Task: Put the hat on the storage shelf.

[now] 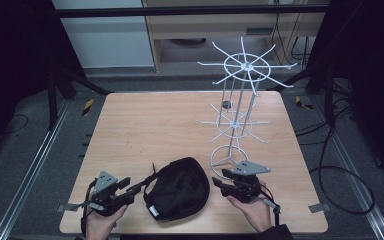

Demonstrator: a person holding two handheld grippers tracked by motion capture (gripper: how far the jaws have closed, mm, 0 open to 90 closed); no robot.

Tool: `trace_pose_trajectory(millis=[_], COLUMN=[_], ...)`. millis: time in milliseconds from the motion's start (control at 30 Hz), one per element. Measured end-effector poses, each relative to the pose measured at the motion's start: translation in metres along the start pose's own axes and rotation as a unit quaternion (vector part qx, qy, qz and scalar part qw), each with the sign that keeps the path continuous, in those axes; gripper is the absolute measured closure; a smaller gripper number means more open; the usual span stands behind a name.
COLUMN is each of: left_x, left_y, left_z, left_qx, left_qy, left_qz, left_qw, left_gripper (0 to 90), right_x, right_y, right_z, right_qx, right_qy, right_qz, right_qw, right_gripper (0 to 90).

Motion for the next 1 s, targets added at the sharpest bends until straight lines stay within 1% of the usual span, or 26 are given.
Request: trace_pose_trajectory(millis=[133,200,333,433,467,500,533,600,633,733,767,833,900,1000], left_x=[-0.007,-0.010,-0.015,-0.017,-0.018,-0.018,-0.018,-0.018,-0.018,-0.018,-0.018,-0.018,-0.019,-0.018], left_y=[-0.003,-0.005,-0.008,-0.010,-0.011,-0.012,-0.014,-0.016,-0.017,-0.019,-0.020,-0.022,-0.023,-0.025], left_z=[0.006,0.009,0.015,0.018,0.019,0.020,0.021,0.023,0.024,0.026,0.027,0.030,0.032,0.034], left_qx=[0.014,0.022,0.038,0.048,0.053,0.057,0.064,0.074,0.076,0.088,0.090,0.101,0.107,0.115], left_qy=[-0.010,-0.016,-0.020,-0.020,-0.021,-0.021,-0.023,-0.026,-0.028,-0.028,-0.027,-0.027,-0.028,-0.022], left_qz=[0.003,0.002,0.004,0.008,0.007,0.009,0.009,0.006,0.005,0.005,0.005,0.005,0.005,0.007], left_qw=[0.9998,0.9996,0.9991,0.9986,0.9984,0.9981,0.9977,0.9969,0.9967,0.9957,0.9956,0.9945,0.9938,0.9931], left_gripper=[49.9,50.5,52.4,54.6,57.1,57.8,57.8,59.5,60.6,62.5,63.6,64.0,65.6,69.0], right_x=[0.007,0.008,0.008,0.008,0.008,0.008,0.008,0.010,0.010,0.011,0.011,0.011,0.011,0.011], right_y=[0.000,-0.001,-0.004,-0.005,-0.005,-0.005,-0.005,-0.007,-0.008,-0.010,-0.011,-0.012,-0.013,-0.016], right_z=[0.011,0.016,0.026,0.033,0.037,0.039,0.039,0.044,0.047,0.053,0.056,0.057,0.059,0.061], right_qx=[0.011,0.016,0.029,0.035,0.037,0.038,0.038,0.047,0.051,0.058,0.061,0.061,0.065,0.073], right_qy=[0.008,0.008,0.009,0.006,0.005,0.006,0.006,0.004,0.000,-0.002,-0.004,-0.004,-0.005,-0.003], right_qz=[-0.002,-0.003,-0.001,-0.001,0.000,0.000,0.000,0.000,-0.004,-0.004,-0.005,-0.006,-0.005,-0.001], right_qw=[0.9999,0.9998,0.9995,0.9994,0.9993,0.9992,0.9992,0.9989,0.9987,0.9983,0.9981,0.9981,0.9978,0.9973], right_gripper=[53.4,54.1,55.4,55.9,56.2,56.2,56.2,56.5,56.6,57.2,59.0,60.1,63.4,70.6])
Point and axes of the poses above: each handheld gripper's, and its own axes: z roughly forward along the jaws, y roughly out of its top, x roughly to its left, the point moved 5 cm from there along z, roughly forward along the jaws, and after that the axes turned 9 degrees about z, right-handed, at the moved point
